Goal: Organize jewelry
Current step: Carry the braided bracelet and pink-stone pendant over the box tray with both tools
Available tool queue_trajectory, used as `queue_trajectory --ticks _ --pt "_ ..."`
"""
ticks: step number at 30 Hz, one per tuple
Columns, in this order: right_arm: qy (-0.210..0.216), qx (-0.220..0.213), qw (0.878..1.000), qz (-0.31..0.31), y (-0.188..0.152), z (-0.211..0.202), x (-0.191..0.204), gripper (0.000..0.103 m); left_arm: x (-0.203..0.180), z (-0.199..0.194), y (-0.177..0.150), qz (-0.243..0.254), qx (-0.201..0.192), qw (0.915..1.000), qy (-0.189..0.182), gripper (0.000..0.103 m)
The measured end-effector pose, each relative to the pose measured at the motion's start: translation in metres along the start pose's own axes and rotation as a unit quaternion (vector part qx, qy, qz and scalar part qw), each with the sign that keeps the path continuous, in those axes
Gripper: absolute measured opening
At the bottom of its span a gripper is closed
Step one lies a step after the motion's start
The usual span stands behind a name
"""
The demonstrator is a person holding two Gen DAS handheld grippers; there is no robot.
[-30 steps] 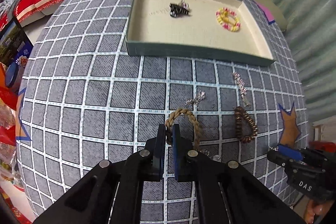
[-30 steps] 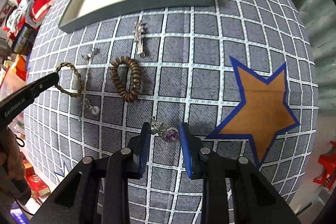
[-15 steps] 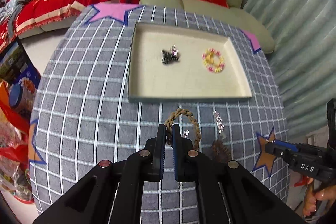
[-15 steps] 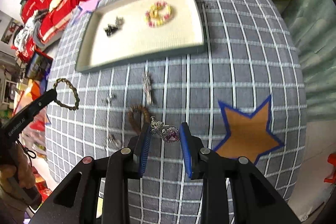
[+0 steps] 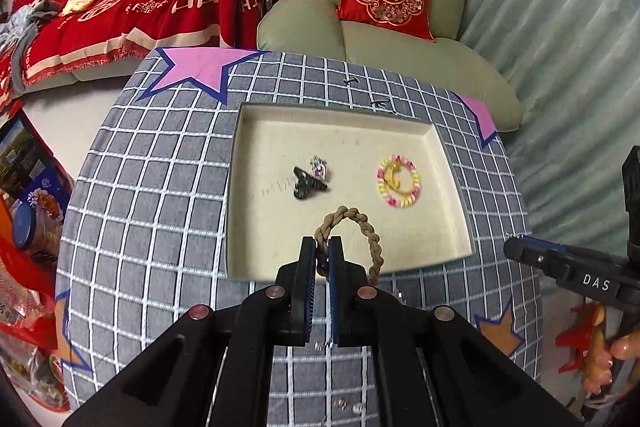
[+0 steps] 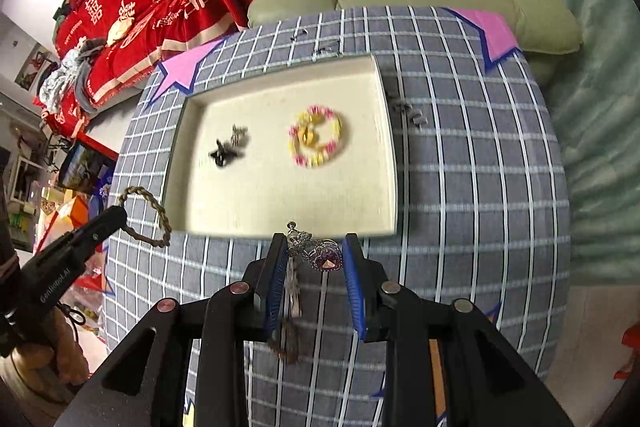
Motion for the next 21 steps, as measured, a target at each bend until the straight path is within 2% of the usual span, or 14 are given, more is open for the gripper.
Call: queue_trajectory --ticks 11,21 --pt "0.01 0.014 1.0 0.0 0.043 0.042 -0.009 0.031 -0.002 0.051 0.021 -0.01 0.017 0.9993 0.032 0.015" --pt "0.014 0.043 0.999 0.004 0.052 0.086 -0.018 0.031 -0.004 0.097 0.023 0.001 0.042 0.9972 0.061 0.015"
Point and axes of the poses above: each gripper's, at about its wrist camera, not at the fingertips, and z roughly the way its jaws point, x to its left, y to its top, the point moved 2 cm from there along z, roughly the way its jaws point, and after that the axes turned 6 degrees about -z, right-handed, at the moved point
